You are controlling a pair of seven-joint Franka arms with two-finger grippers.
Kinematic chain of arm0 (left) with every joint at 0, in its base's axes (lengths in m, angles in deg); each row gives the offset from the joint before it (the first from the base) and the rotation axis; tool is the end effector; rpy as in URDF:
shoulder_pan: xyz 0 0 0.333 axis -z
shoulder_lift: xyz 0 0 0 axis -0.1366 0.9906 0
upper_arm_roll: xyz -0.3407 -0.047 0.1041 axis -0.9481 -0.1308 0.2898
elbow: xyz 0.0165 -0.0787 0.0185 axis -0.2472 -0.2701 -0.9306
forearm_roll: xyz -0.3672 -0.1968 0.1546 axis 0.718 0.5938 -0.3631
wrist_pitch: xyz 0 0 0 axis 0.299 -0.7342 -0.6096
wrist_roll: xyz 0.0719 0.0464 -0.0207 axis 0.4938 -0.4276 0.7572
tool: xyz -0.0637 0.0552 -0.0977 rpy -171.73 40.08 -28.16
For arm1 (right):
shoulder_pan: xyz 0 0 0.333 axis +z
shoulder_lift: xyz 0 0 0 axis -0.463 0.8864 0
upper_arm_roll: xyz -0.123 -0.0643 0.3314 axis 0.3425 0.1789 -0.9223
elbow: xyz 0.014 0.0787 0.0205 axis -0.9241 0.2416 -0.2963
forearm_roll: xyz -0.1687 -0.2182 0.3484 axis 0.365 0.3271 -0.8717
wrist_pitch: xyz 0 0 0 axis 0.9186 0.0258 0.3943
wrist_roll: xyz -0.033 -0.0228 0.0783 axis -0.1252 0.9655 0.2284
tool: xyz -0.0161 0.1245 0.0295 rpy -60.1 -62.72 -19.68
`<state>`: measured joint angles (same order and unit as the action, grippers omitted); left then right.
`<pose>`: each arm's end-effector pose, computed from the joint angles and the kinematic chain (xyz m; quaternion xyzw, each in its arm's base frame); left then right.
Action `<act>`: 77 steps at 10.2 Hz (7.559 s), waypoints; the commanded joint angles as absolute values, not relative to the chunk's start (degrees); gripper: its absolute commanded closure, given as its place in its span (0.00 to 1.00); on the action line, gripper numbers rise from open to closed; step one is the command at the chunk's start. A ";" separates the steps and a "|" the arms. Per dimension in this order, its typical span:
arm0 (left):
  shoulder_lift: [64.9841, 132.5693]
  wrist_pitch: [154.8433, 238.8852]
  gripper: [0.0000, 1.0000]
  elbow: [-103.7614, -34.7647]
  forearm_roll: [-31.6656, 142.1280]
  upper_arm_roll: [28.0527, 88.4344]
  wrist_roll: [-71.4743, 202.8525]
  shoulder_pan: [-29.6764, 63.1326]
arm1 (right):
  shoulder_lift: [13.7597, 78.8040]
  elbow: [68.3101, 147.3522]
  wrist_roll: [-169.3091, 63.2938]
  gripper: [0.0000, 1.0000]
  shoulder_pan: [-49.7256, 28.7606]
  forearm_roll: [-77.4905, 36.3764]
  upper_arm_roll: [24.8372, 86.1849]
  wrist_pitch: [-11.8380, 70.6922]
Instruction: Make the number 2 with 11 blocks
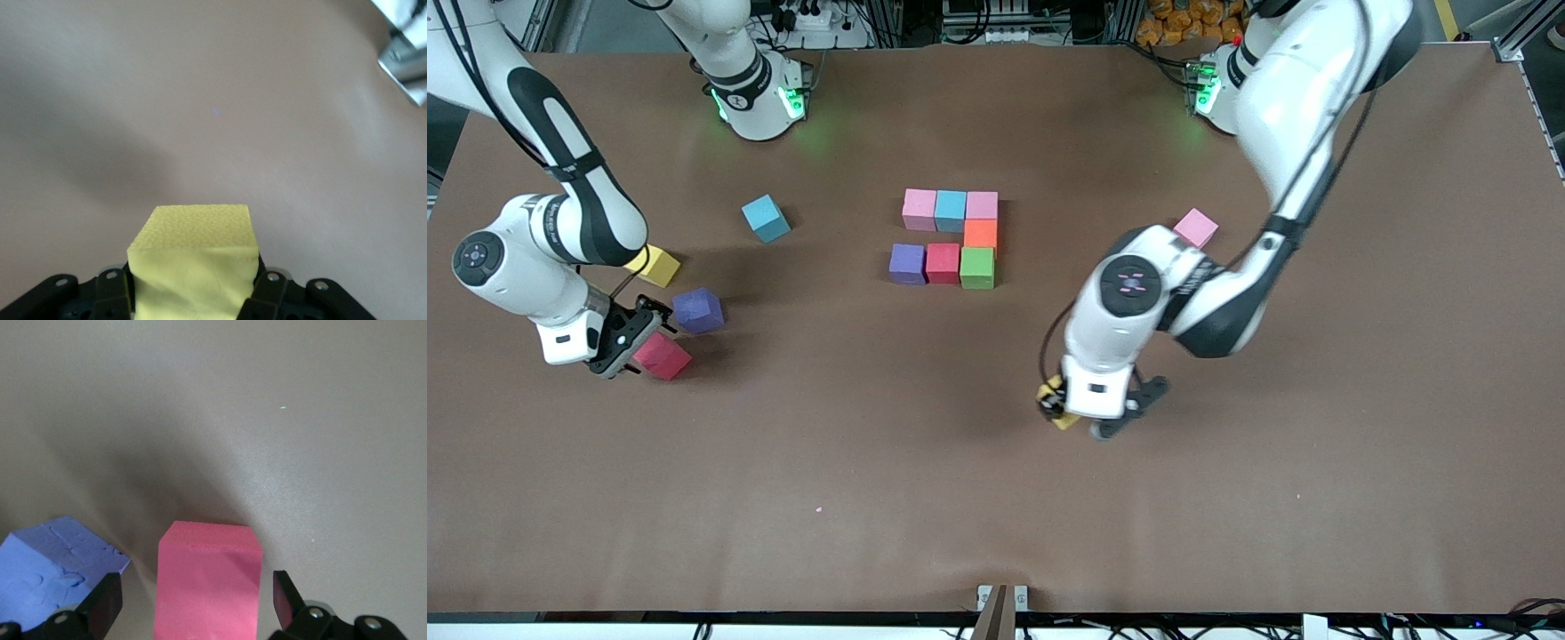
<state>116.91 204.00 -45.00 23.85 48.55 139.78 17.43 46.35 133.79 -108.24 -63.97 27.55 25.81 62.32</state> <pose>0.7273 -0.4061 0.3229 0.9347 0.3443 0.0543 0.0693 0.5996 -0.1237 0.1938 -0.8843 -0.4655 -0.0358 0.0104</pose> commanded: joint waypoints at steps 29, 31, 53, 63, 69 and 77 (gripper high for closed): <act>109.54 191.06 1.00 -57.62 29.63 46.86 130.69 -4.63 | 47.25 129.57 -12.75 0.76 -17.48 21.91 26.33 58.92; 109.37 191.06 1.00 -57.53 29.72 46.86 130.87 -4.98 | 47.34 130.36 -10.89 0.76 -16.95 22.00 26.33 59.00; 109.54 191.06 0.78 -57.09 30.51 46.86 129.20 -5.07 | 48.39 131.33 -7.03 0.08 -15.71 24.90 27.21 58.83; 109.54 191.06 0.78 -57.09 30.51 46.86 129.20 -5.07 | 39.97 129.48 -11.98 0.00 -20.17 24.64 27.12 50.93; 109.63 191.41 0.79 -56.83 30.51 46.86 129.37 -4.54 | 37.50 130.36 -37.48 0.00 -29.14 24.11 30.11 48.54; 110.07 191.41 0.79 -55.77 30.68 46.86 131.04 -2.78 | 32.30 137.04 -67.19 0.00 -42.23 24.20 35.20 45.64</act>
